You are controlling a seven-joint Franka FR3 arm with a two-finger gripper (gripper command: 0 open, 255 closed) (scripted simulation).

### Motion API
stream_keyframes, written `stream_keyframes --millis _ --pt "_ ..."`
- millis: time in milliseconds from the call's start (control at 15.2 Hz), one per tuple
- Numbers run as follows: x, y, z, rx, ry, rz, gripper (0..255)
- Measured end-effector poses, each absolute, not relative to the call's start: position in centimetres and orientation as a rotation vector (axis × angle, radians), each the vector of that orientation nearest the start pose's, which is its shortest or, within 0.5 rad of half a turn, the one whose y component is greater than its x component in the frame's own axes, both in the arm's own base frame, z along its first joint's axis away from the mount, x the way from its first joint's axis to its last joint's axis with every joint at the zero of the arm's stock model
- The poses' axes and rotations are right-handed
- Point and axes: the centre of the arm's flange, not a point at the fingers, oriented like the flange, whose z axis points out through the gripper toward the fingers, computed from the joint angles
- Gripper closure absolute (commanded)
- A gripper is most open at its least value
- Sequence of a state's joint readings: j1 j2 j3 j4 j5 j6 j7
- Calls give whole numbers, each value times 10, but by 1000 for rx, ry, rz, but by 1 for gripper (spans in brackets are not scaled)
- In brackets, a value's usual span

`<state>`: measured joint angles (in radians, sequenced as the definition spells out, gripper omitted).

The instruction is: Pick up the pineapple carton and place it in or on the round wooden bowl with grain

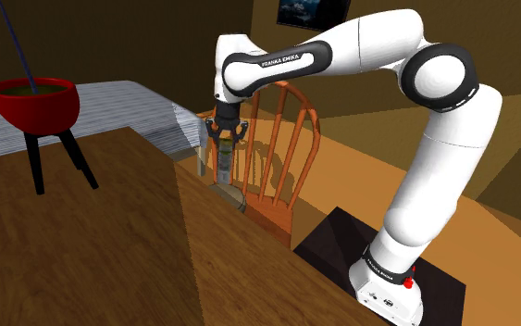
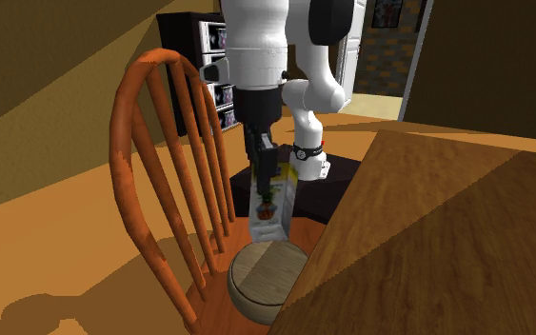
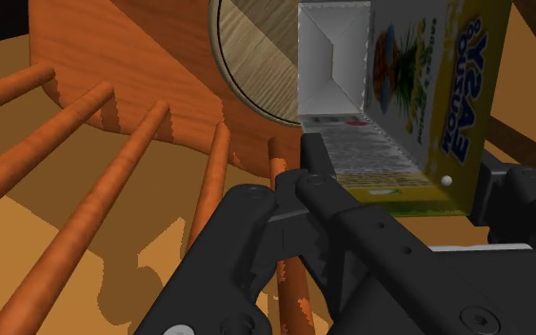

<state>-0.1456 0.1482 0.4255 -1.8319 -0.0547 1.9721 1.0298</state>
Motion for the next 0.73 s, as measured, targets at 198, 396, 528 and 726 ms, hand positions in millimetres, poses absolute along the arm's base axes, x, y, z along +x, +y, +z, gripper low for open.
stream_keyframes --millis 198,396,528,726 --pt "579 153 439 -2922 1122 3 255" --pt "580 154 424 -2922 1122 3 255" --pt "580 152 414 -2922 1122 3 255" --pt "579 153 399 -2922 1122 3 255"
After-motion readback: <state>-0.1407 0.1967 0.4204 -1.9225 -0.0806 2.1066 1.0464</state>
